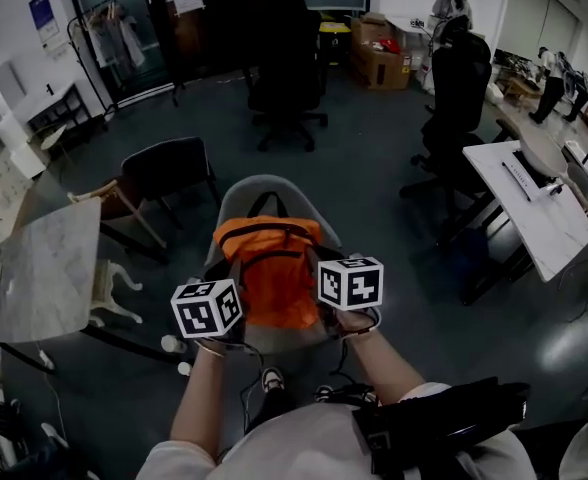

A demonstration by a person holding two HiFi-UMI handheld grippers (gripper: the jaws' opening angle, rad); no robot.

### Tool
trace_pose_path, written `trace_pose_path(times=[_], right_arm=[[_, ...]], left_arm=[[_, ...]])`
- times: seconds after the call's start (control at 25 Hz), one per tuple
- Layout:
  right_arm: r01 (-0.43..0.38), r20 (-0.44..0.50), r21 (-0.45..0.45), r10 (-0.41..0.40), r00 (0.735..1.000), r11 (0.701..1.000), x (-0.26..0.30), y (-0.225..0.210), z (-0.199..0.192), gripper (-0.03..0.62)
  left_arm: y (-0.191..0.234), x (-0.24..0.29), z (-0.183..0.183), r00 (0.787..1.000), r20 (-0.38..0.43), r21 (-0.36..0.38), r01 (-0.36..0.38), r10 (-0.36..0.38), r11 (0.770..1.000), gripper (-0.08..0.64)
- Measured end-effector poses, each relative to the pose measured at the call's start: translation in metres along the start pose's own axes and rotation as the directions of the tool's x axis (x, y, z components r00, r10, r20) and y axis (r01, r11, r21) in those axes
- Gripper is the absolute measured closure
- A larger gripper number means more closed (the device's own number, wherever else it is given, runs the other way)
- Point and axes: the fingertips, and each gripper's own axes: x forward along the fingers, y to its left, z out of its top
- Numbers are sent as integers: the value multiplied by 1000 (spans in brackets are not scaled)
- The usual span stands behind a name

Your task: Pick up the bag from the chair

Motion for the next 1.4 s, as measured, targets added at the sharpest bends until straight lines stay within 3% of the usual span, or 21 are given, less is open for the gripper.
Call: trace_pose_path(times=[0.48,0.96,1.4], right_arm=[[-67,-15,-25,66,998,997,-31,14,-2,555],[-14,1,-12,14,1000,1000,-35,45,-24,555],[2,-15,-31,-3,1000,1000,-23,61,-28,555]], left_arm=[[-21,-39,-7,997,19,-55,-77,78,996,528],[-4,-67,-18,1000,25,-48,-15,16,999,529],[16,-69,-22,1000,29,-87,1,2,996,528]])
